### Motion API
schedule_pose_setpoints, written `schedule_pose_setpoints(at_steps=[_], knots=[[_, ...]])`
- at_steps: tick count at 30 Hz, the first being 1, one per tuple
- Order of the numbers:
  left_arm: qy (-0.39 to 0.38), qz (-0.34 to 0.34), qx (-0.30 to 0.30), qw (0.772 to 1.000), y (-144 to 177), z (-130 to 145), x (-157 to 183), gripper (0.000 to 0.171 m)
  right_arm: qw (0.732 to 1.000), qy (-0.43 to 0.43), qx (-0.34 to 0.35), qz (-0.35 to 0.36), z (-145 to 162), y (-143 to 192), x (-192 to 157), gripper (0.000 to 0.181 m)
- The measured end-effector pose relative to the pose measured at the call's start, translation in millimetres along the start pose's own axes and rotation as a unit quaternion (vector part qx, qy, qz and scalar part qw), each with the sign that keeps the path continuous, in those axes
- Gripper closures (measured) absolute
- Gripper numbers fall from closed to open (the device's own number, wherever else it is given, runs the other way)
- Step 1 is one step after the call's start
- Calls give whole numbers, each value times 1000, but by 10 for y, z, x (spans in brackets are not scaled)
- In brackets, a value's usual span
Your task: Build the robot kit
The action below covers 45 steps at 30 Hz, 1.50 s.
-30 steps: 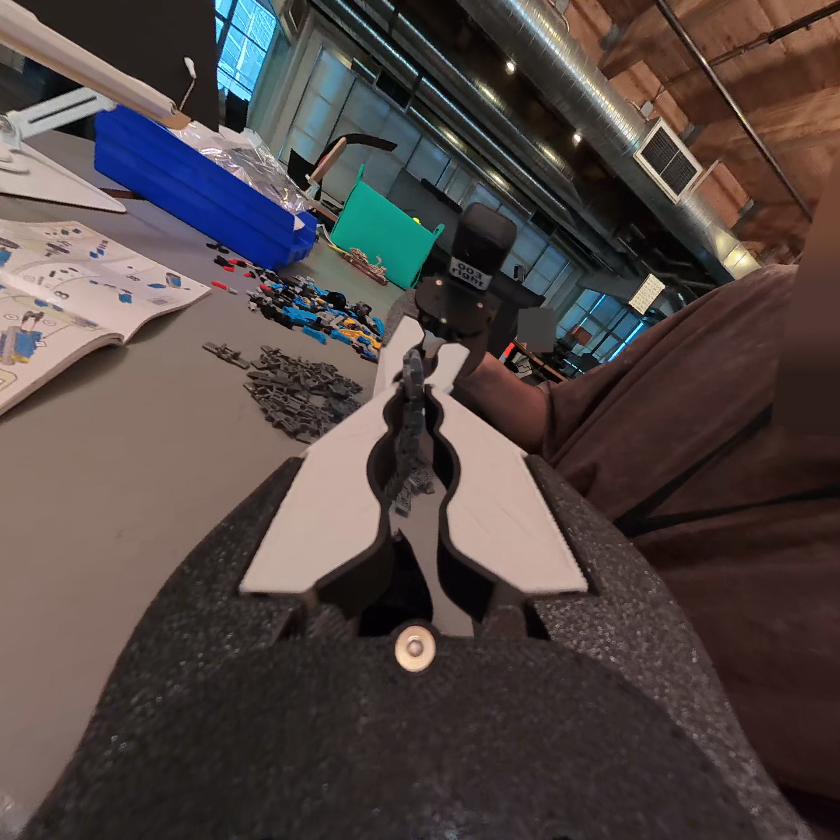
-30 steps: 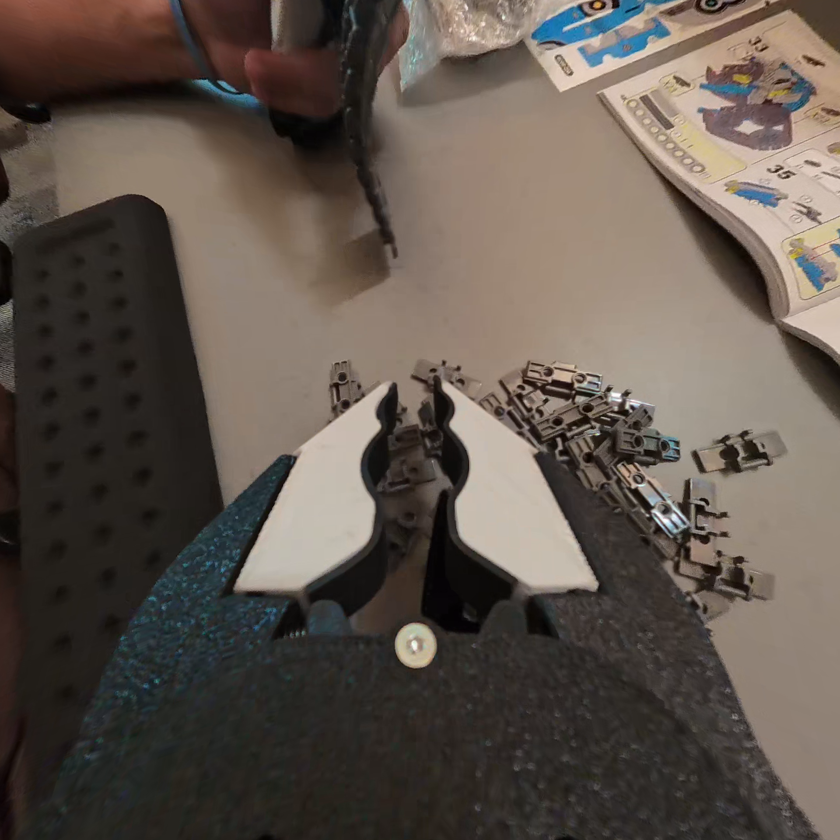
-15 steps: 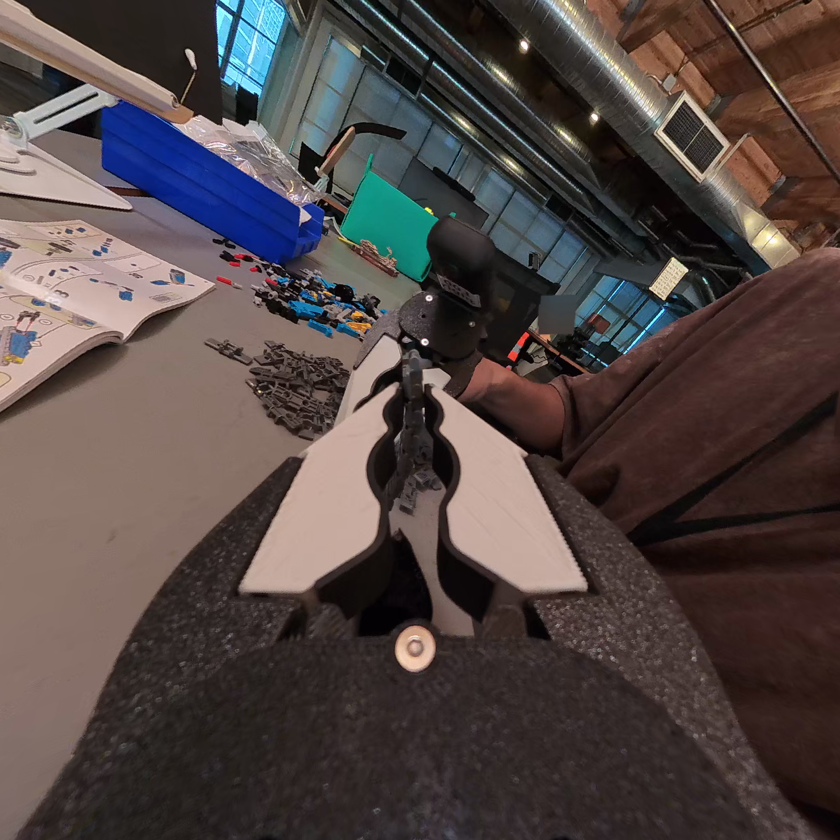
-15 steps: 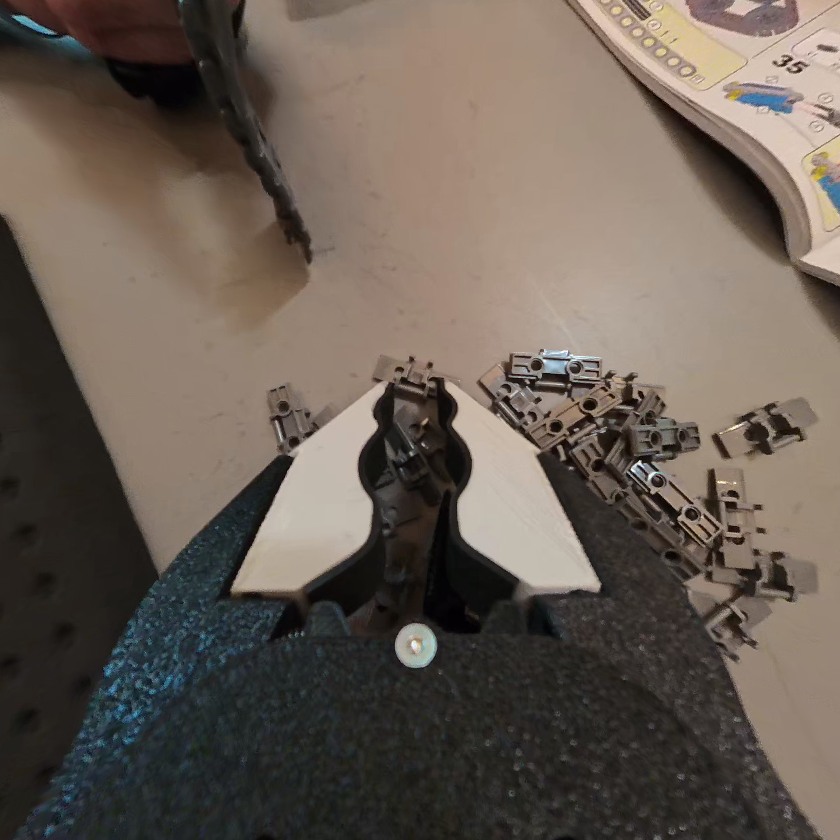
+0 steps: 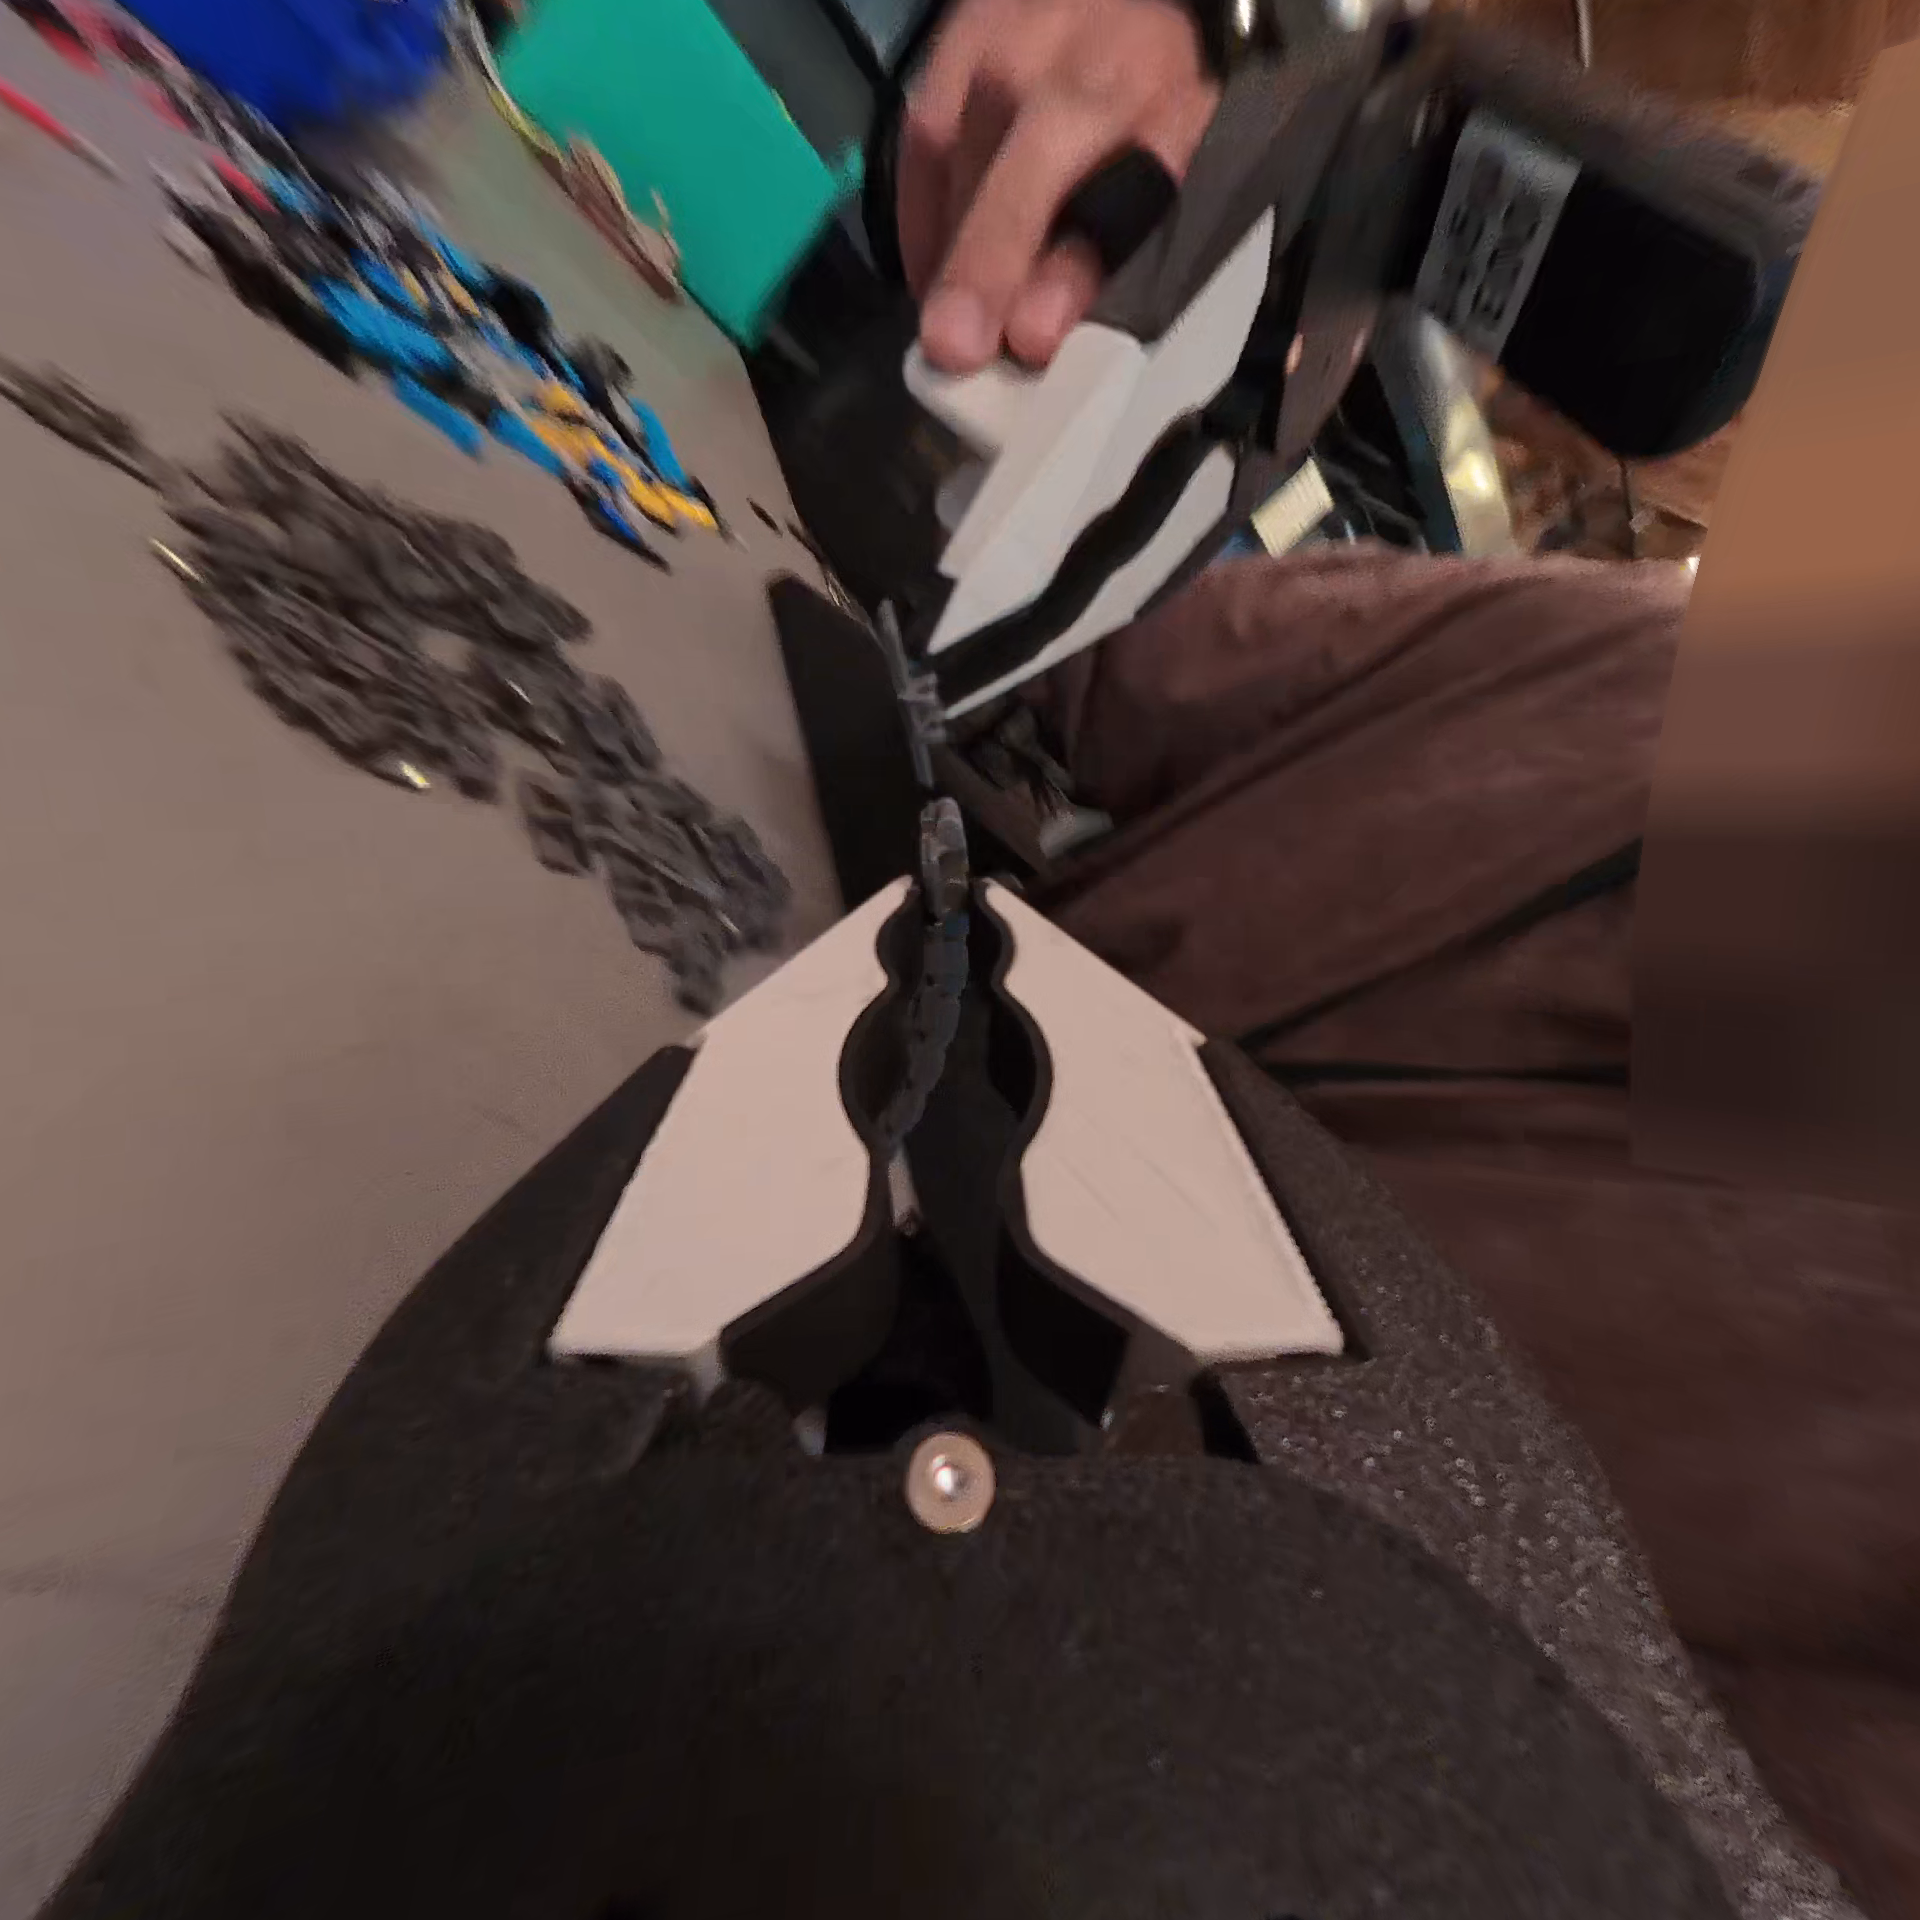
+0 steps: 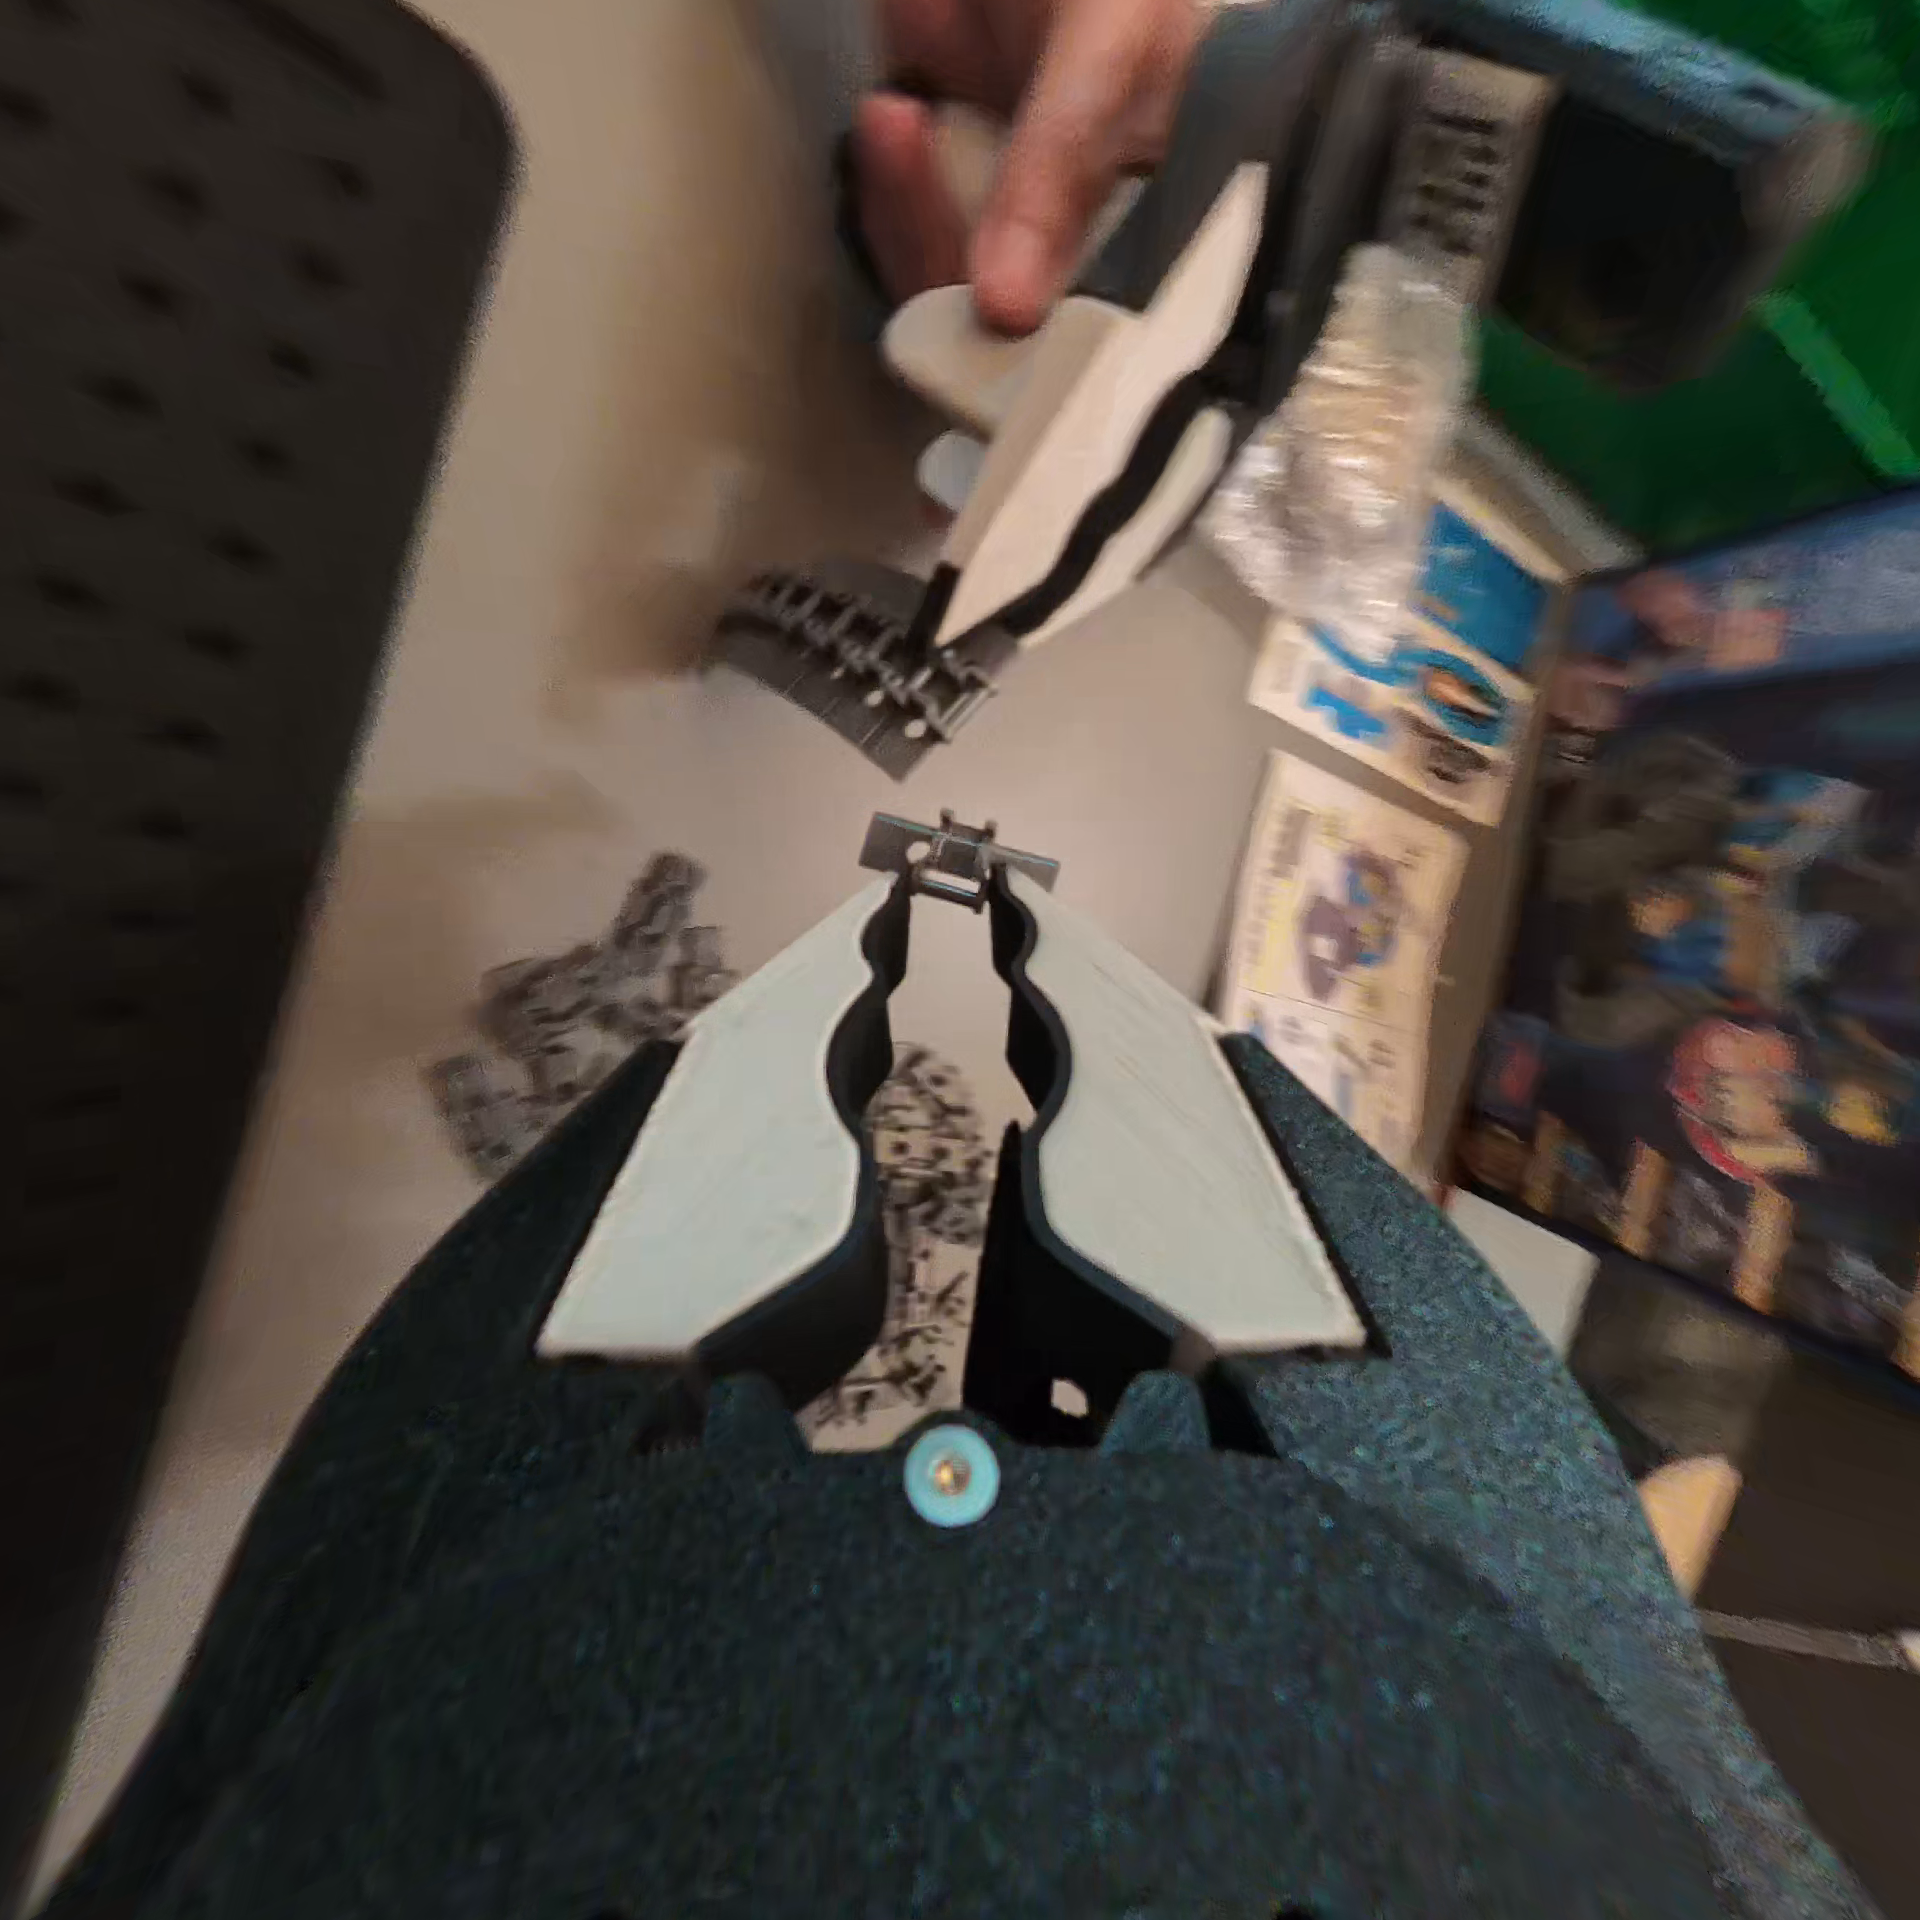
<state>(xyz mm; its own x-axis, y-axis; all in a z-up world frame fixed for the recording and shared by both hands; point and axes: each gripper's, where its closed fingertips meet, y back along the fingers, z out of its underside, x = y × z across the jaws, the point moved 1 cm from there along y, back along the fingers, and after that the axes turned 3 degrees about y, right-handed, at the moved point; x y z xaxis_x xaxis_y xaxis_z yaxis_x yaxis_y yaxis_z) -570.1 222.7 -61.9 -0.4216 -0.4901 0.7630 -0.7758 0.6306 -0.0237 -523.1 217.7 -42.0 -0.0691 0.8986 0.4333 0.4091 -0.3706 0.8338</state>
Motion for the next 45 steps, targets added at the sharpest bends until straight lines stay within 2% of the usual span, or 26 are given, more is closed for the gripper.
schedule_pose_setpoints(at_steps=[3,6,7,11,13,15,19,22,25,27,29,32,37,41,45], knots=[[59,40,-111,991,-28,328,180,165,993,-2,0,-118,-53,-167,-298,166],[68,45,-196,977,-38,621,277,165,987,15,38,-158,-75,-528,-537,166],[69,24,-209,975,-42,676,221,164,985,15,52,-165,-72,-652,-588,166],[98,-32,-185,977,-15,625,-33,165,976,54,82,-193,-6,-957,-777,166],[105,-82,-180,975,35,623,-229,164,976,80,106,-173,-13,-1004,-759,166],[111,-106,-182,971,64,650,-352,164,983,75,102,-135,50,-1024,-653,166],[129,-99,-184,969,22,687,-416,164,990,13,98,-105,153,-964,-558,158],[98,-114,-198,969,-16,706,-465,164,980,-62,147,-119,85,-873,-600,159],[56,-164,-193,966,-68,652,-604,161,986,-86,112,-89,260,-935,-527,156],[27,-177,-206,962,-71,672,-625,159,981,-131,119,-85,278,-984,-451,158],[17,-173,-212,962,-69,695,-610,159,967,-174,132,-128,233,-1006,-482,149],[35,-157,-207,965,-45,688,-583,161,949,-207,152,-182,182,-1012,-550,148],[61,-161,-196,965,-10,664,-610,160,960,-171,151,-162,183,-1090,-555,157],[18,-191,-202,961,-36,663,-665,158,962,-152,147,-174,193,-1077,-566,167],[-6,-203,-200,958,-54,644,-686,158,965,-133,148,-172,250,-1049,-567,167]])
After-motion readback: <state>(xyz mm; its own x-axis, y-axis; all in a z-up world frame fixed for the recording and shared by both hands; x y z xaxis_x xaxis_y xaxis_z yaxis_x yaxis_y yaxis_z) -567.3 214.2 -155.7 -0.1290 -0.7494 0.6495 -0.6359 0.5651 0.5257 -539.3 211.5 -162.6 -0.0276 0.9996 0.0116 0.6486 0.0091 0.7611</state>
